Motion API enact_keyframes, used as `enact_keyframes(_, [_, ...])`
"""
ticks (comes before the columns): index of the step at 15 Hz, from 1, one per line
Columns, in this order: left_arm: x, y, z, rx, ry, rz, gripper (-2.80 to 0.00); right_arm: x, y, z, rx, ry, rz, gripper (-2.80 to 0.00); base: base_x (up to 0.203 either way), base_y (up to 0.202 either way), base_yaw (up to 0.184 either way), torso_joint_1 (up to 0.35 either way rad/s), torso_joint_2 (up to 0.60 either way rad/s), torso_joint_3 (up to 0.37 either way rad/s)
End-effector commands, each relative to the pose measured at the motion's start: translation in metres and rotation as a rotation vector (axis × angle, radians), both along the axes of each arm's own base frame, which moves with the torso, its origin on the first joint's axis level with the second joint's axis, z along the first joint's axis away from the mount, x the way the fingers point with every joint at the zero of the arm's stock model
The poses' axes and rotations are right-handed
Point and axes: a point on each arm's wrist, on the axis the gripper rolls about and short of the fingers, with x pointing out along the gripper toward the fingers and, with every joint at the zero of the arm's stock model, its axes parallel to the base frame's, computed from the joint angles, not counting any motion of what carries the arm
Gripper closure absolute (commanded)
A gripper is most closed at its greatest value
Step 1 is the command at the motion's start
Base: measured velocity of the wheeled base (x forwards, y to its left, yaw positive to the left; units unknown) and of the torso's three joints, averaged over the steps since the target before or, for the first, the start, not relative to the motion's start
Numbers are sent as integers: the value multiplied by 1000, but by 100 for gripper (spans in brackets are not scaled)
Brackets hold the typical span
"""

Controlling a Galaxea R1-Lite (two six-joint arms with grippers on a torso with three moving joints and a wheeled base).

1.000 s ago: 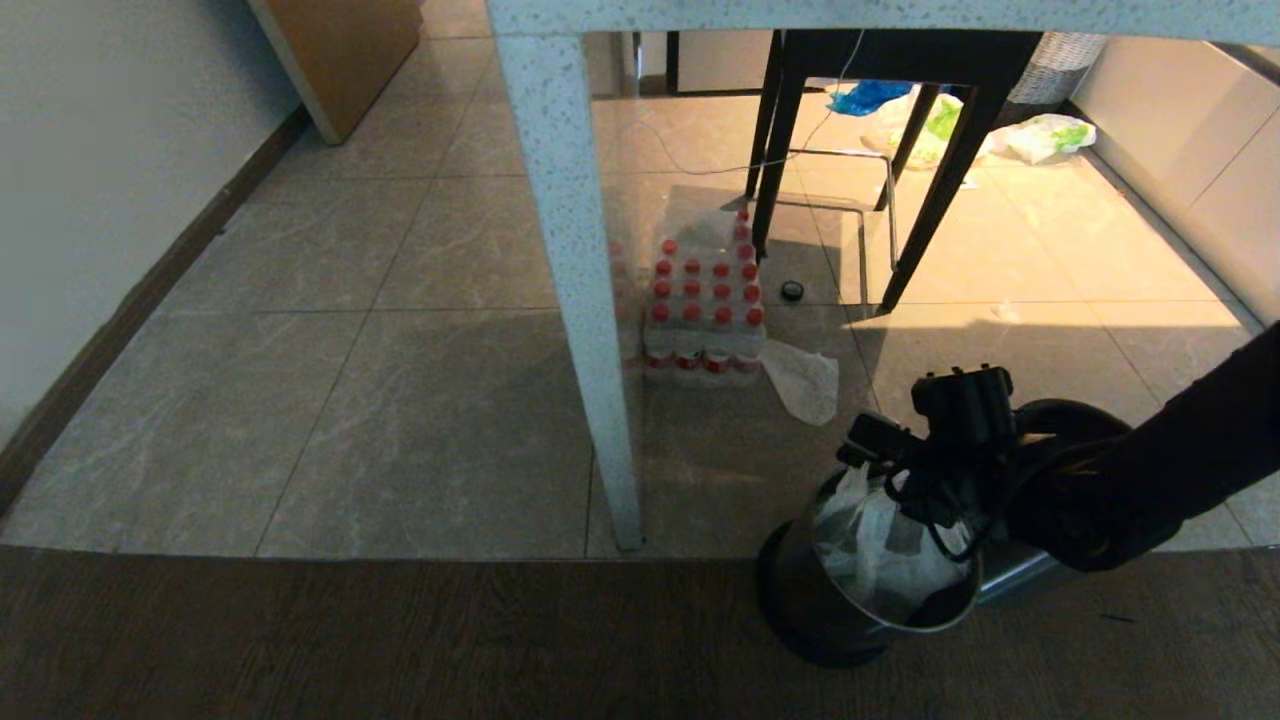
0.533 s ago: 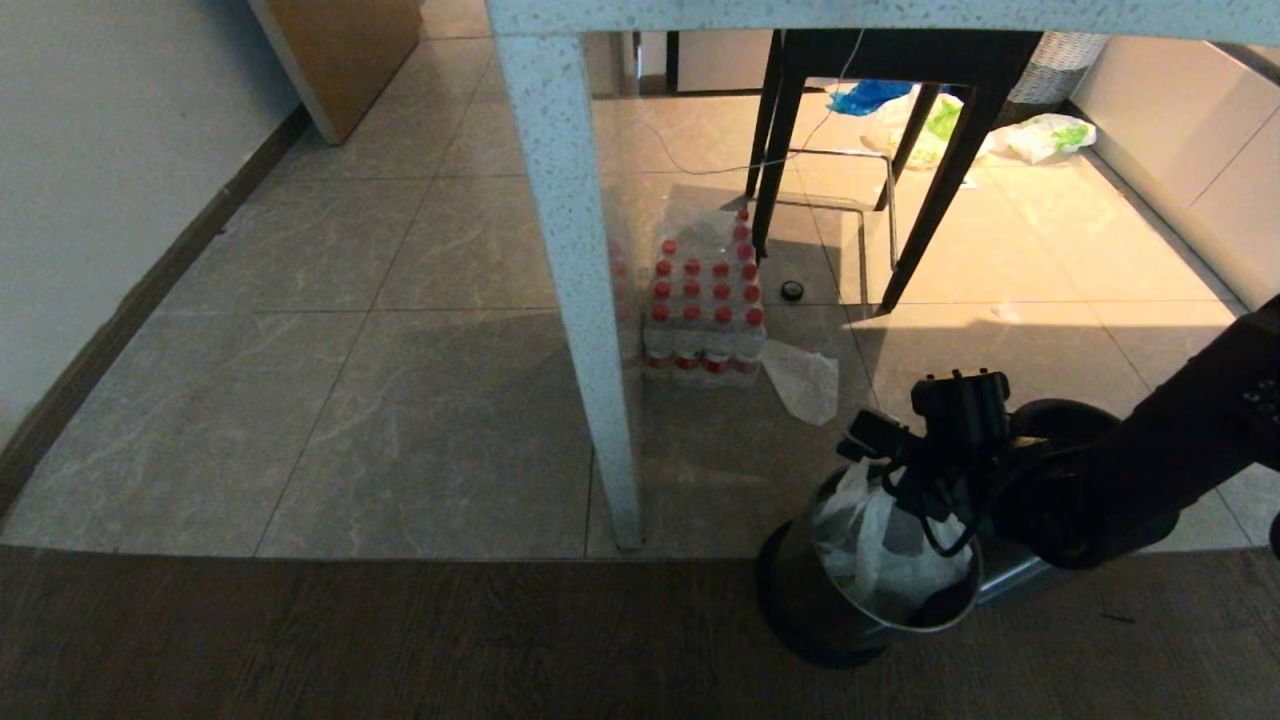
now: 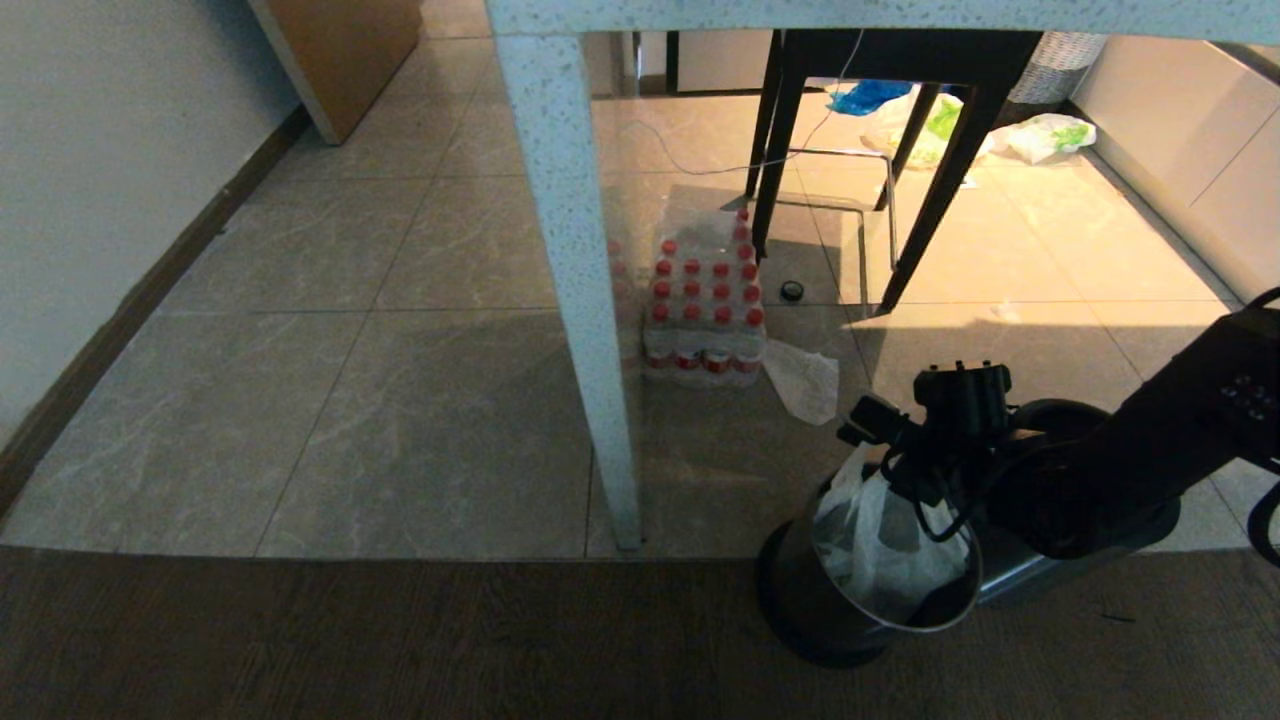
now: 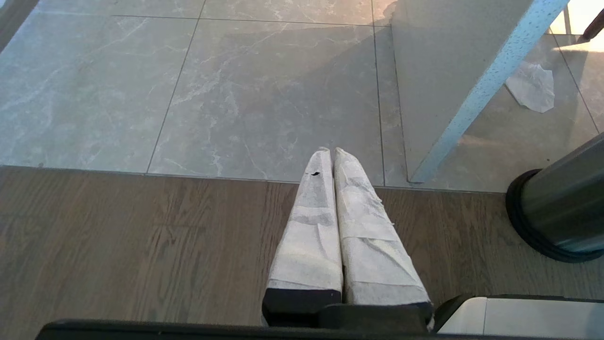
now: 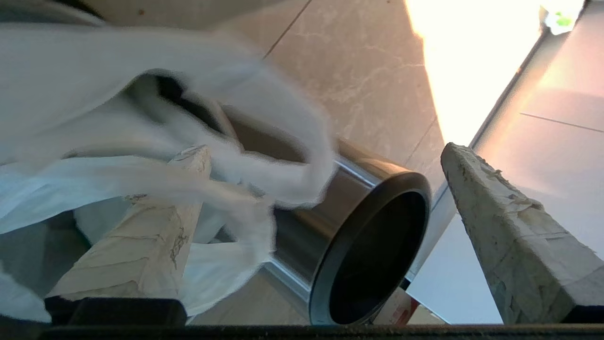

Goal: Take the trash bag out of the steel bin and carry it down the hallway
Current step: Pick up the trash bag

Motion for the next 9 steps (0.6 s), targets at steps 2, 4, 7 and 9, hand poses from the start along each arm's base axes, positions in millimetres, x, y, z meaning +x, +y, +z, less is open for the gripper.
enact_keyframes(2, [0, 0, 0, 0, -2, 0, 0, 1, 0, 7, 3, -35, -3, -280, 0, 0, 0, 0, 0, 0])
enact_keyframes(4, [0, 0, 0, 0, -1, 0, 0, 3, 0, 5, 6, -43, -1, -280, 0, 0, 0, 0, 0, 0])
enact_keyframes(7, [0, 0, 0, 0, -2, 0, 0, 8, 2, -6, 38, -33, -8, -280, 0, 0, 0, 0, 0, 0])
enact_keyframes(9, [0, 0, 0, 0, -2, 0, 0, 12, 3, -8, 56, -61, -6, -280, 0, 0, 0, 0, 0, 0])
